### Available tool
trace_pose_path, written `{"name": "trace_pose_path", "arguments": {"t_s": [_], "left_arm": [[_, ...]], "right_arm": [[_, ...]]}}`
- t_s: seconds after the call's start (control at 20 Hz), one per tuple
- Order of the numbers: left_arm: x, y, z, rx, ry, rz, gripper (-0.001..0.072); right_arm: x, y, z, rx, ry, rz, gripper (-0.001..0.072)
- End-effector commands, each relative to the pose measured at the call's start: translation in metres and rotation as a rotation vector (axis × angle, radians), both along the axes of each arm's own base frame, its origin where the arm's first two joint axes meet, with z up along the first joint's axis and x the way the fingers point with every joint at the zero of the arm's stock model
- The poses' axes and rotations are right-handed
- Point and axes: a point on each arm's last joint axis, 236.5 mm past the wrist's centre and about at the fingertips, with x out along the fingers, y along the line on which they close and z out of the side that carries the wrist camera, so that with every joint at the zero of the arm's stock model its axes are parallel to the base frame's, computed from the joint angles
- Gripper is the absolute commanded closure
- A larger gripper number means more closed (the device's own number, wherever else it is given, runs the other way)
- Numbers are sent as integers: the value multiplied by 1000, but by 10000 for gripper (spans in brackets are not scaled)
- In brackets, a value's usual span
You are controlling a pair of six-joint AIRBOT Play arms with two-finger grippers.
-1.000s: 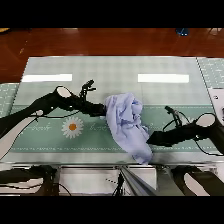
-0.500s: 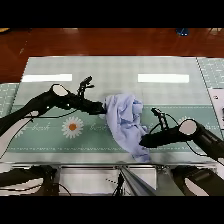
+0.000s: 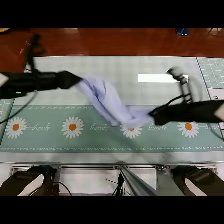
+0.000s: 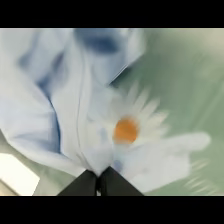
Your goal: Fold the shirts.
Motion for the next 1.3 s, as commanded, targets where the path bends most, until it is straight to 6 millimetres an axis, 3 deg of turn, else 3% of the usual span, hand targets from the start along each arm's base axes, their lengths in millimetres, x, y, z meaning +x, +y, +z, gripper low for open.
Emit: {"name": "trace_pose_path", "arguments": {"t_s": [0.0, 0.05, 0.15, 0.25, 0.35, 0.5, 0.7, 0.9, 1.0, 1.1, 1.25], "left_arm": [[-41, 32, 124, -10, -335, 93, 685], [-58, 35, 151, -12, -411, 108, 685], [-87, 41, 188, -17, -504, 141, 685], [-110, 47, 205, -3, -545, 177, 686], [-127, 54, 202, 57, -532, 199, 686], [-151, 62, 168, 175, -403, 194, 686], [-180, 56, 130, 223, -232, 122, 685], [-185, 45, 116, 200, -157, 62, 686], [-172, 45, 89, 198, -70, 50, 685], [-151, 47, 46, 192, 51, 45, 685], [-113, 52, -16, 179, 172, 69, 685]], "right_arm": [[29, -81, 152, -45, -428, -328, 692], [25, -96, 179, -45, -490, -382, 692], [14, -107, 204, -37, -534, -415, 692], [3, -112, 208, -42, -510, -421, 692], [-9, -116, 200, -67, -448, -424, 692], [-32, -123, 175, -124, -310, -417, 692], [-62, -119, 150, -144, -170, -373, 692], [-84, -101, 118, -179, 23, -270, 692], [-73, -95, 94, -262, 113, -194, 693], [-48, -87, 61, -340, 176, -115, 692], [23, -84, 16, -454, 139, -83, 693]]}}
